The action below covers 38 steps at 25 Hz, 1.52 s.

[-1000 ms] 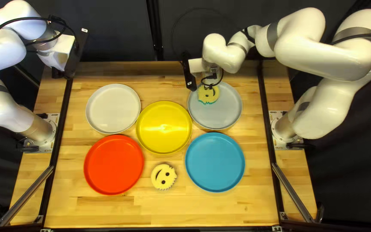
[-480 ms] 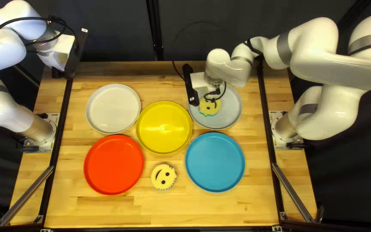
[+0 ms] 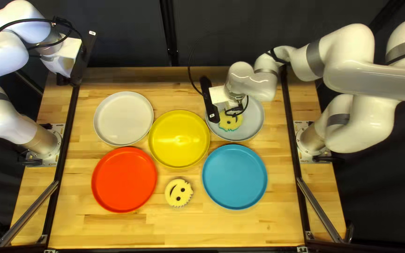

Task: Pick up sponge and scrub the plate

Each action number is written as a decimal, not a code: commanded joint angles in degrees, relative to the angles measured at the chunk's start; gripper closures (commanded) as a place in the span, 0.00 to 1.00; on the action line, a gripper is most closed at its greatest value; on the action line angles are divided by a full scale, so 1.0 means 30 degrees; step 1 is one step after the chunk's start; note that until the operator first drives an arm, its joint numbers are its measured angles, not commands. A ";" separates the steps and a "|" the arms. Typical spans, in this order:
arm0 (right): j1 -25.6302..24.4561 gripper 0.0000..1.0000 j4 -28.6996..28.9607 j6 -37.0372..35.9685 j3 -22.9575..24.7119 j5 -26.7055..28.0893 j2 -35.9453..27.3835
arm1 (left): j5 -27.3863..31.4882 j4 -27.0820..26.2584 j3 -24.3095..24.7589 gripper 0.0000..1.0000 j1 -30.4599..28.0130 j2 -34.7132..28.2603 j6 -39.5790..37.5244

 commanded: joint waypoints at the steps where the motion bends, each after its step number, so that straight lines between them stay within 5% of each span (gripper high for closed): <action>1: -0.1518 1.00 0.0786 -0.1797 -0.0699 0.0264 0.0415 | 0.0000 0.0000 0.0000 0.00 0.0000 0.0000 0.0000; 8: -0.2026 1.00 0.1208 -0.2262 -0.1239 0.0786 0.0585 | 0.0000 0.0000 0.0000 0.00 0.0000 0.0000 0.0000; 24: 0.3049 1.00 -0.1315 0.3646 0.2755 0.0163 -0.3024 | 0.0000 0.0000 0.0000 0.00 0.0000 0.0000 0.0000; 38: -0.2293 1.00 0.0435 -0.2395 0.0153 -0.0475 0.0465 | 0.0000 0.0000 0.0000 0.00 0.0000 0.0000 0.0000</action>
